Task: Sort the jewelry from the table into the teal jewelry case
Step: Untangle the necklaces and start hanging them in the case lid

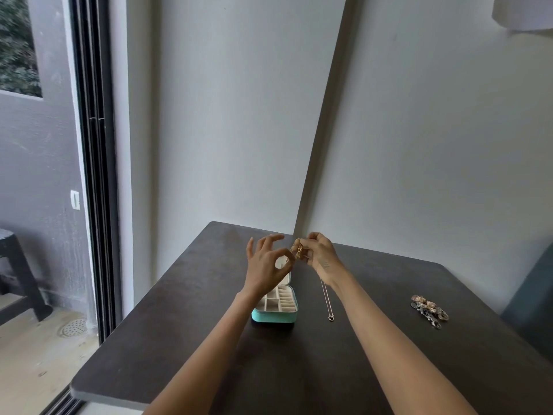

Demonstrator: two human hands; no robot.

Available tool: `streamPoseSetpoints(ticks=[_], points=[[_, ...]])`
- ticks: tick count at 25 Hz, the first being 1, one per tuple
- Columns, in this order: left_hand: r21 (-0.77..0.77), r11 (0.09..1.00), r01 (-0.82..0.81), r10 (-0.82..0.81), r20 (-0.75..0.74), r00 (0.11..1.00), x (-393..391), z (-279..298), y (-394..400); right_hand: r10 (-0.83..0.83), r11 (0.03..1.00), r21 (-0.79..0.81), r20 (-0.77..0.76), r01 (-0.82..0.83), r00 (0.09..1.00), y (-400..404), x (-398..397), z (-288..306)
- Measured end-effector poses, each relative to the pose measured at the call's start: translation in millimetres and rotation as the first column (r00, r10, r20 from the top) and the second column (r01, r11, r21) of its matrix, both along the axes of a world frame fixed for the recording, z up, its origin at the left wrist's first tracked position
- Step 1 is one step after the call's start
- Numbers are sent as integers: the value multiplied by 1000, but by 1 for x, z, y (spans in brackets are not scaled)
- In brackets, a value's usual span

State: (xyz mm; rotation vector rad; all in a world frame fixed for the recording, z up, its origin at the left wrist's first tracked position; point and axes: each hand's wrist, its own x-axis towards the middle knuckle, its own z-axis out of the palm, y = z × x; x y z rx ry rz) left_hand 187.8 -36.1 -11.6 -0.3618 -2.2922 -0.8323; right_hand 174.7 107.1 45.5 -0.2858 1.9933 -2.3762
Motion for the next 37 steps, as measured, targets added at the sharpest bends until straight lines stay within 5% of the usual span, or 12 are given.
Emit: streamPoseSetpoints(ticks=[3,6,9,11,18,24,29,33,37], points=[[-61,997,-46,46,3,999,-1,-4,0,-52,991,118,-67,59,996,-2,-1,1],[232,970,69,-94,96,991,3,0,8,-56,971,222,-134,85,989,-3,-3,1],[715,683,149,-320,110,941,1,7,13,-44,960,268,-145,82,988,-1,-3,-3],[825,532,192,-501,124,856,-2,15,12,-41,950,300,-143,83,989,2,-3,-5],[621,712,327,-554,212,805,-14,35,6,-14,972,231,-129,44,992,16,2,-7],[717,630,297,-566,162,809,-13,47,18,-53,991,120,-77,62,996,25,7,-23],[773,543,327,-638,127,760,-11,43,26,-216,935,271,-71,228,974,24,3,-33],[849,464,253,-647,130,751,-14,41,28,-282,960,16,52,281,958,30,4,-32],[926,338,168,-676,115,728,-15,30,25,-47,903,-416,150,107,987,41,12,-27]])
